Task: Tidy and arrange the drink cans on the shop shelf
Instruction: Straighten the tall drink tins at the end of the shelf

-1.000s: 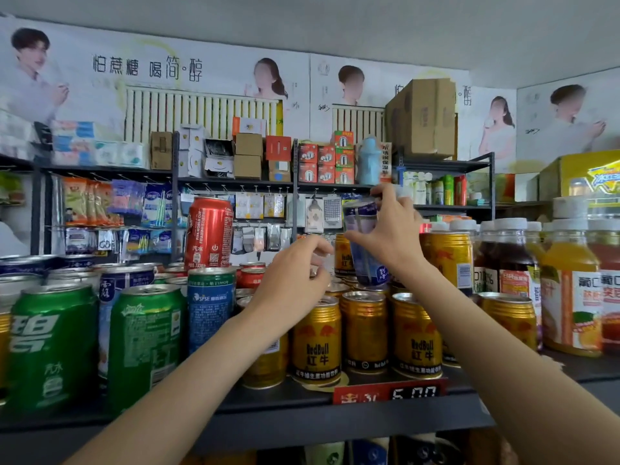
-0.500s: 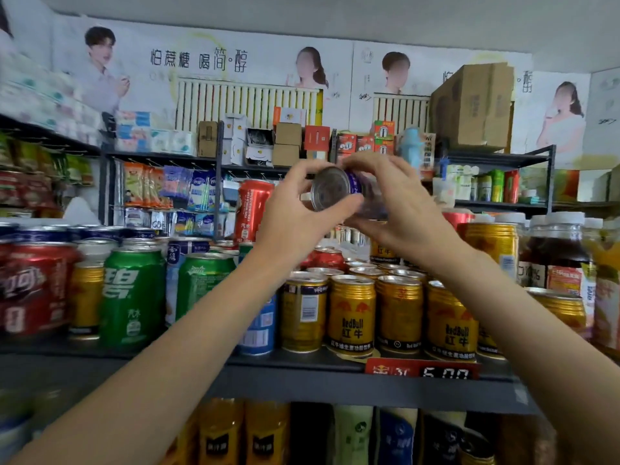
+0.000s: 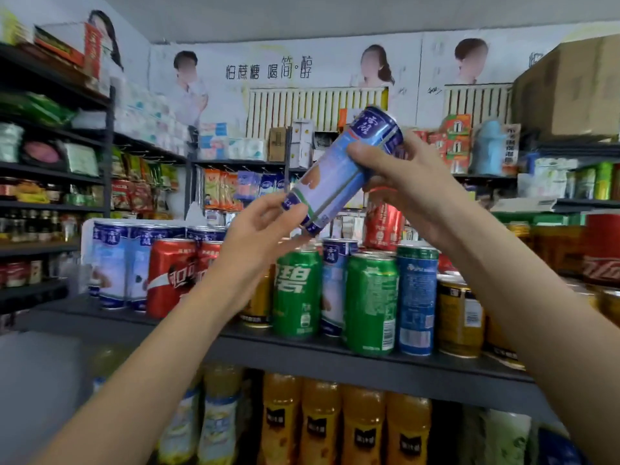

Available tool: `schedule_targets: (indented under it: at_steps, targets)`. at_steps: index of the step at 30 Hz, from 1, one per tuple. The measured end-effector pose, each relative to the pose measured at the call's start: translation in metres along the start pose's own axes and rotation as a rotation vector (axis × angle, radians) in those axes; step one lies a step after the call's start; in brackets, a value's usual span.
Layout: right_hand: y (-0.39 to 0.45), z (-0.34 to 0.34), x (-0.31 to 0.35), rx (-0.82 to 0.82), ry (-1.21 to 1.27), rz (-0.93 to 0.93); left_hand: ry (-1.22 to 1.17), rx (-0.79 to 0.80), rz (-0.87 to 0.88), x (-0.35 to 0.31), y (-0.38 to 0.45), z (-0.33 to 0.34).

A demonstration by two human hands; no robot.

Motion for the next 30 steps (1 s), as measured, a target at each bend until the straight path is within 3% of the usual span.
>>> schedule_targets:
  at_steps: [7,9,13,16,19,25,30]
  targets:
    - [0.034,0.128,-0.015,0.049,-0.083,0.044,0.360,-0.430,0.147,-0.019,0.001,-0.172]
    - [0.036,0.162,-0.026,0.111,-0.100,0.078,0.450,-0.472,0.150,-0.020,-0.004,-0.207]
    - [0.042,0.231,-0.043,0.226,-0.206,0.059,0.421,-0.399,0.192,-0.029,-0.016,-0.249]
    - [0.045,0.276,-0.051,0.294,-0.341,0.001,0.603,-0.264,0.226,-0.034,-0.024,-0.262]
    - [0.048,0.312,-0.060,0.339,-0.463,-0.068,0.732,-0.161,0.143,-0.027,-0.027,-0.278]
    - [0.054,0.367,-0.078,0.383,-0.682,-0.128,0.902,-0.200,0.026,-0.016,-0.033,-0.322]
    - [0.061,0.391,-0.084,0.351,-1.047,-0.239,0.962,-0.239,-0.029,-0.008,-0.027,-0.344]
Point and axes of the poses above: each hand's wrist, its own y-axis towards the middle knuckle, its own z-axis out of the palm, x = y × z, the point moved 5 cm from there along y, towards the middle knuckle
